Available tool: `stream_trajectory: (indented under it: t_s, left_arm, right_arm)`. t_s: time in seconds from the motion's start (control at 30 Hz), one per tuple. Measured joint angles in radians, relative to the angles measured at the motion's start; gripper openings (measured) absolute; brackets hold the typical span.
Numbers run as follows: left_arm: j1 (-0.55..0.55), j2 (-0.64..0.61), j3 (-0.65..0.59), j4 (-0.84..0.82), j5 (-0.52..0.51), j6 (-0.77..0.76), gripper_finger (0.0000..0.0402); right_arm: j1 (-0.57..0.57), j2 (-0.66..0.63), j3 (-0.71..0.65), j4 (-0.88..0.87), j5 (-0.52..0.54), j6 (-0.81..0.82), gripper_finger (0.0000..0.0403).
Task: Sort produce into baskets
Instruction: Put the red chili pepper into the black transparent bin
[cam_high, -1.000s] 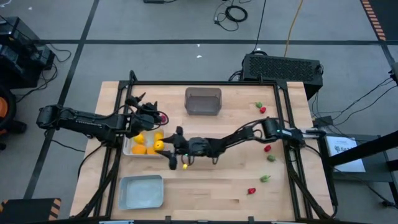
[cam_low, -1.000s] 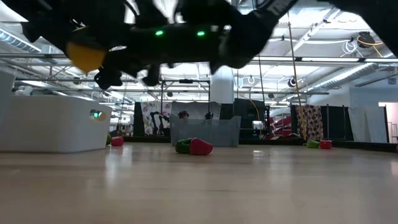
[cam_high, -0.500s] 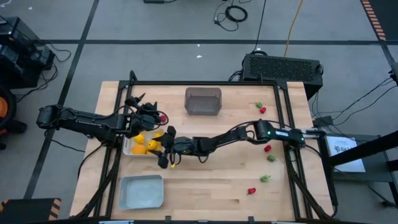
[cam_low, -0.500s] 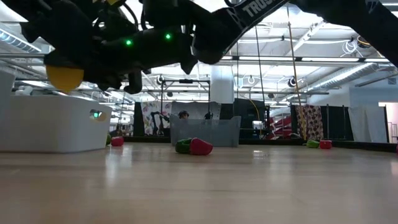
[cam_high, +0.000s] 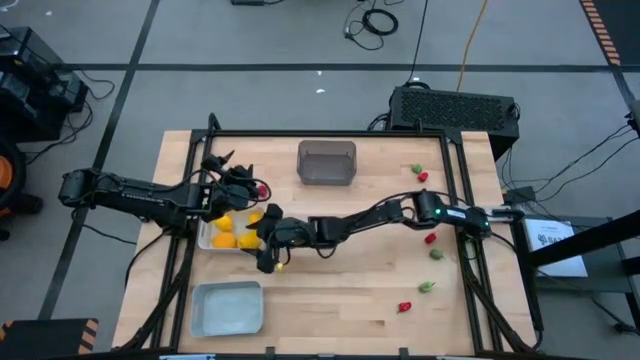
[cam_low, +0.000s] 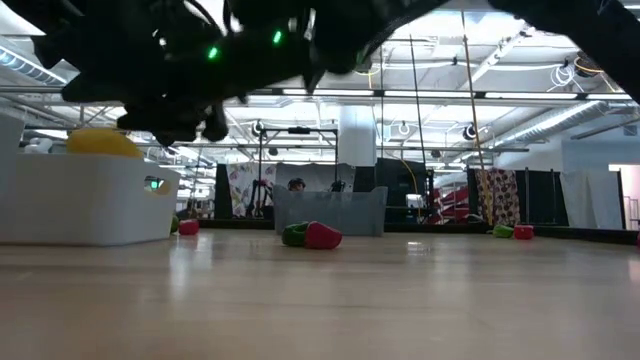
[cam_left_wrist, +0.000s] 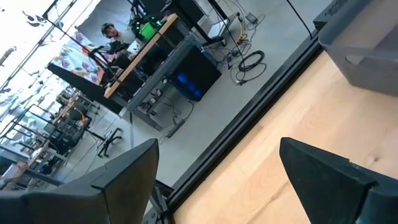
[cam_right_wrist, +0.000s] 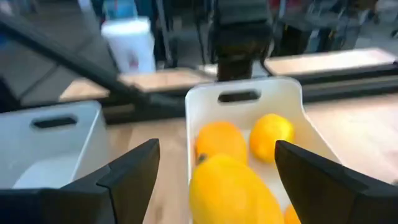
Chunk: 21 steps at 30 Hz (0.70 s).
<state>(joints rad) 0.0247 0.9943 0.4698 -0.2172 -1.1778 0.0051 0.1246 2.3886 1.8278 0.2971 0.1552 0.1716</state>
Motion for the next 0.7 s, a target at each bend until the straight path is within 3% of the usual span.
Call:
stream_trajectory:
  t_s: [0.43, 0.57, 0.7]
  left_arm:
    - [-0.001, 0.000, 0.000, -0.010, 0.085, -0.011, 0.0341]
    - [-0.002, 0.000, 0.000, -0.001, 0.147, -0.053, 0.0341]
    - [-0.001, 0.000, 0.000, 0.042, 0.280, -0.053, 0.0341]
  right_arm:
    - [0.049, -0.285, 0.002, -0.737, 0.000, 0.083, 0.0308]
    - [0.087, -0.310, 0.002, -0.962, 0.001, 0.152, 0.0308]
    - [0.127, -0.319, 0.000, -1.138, -0.001, 0.249, 0.0309]
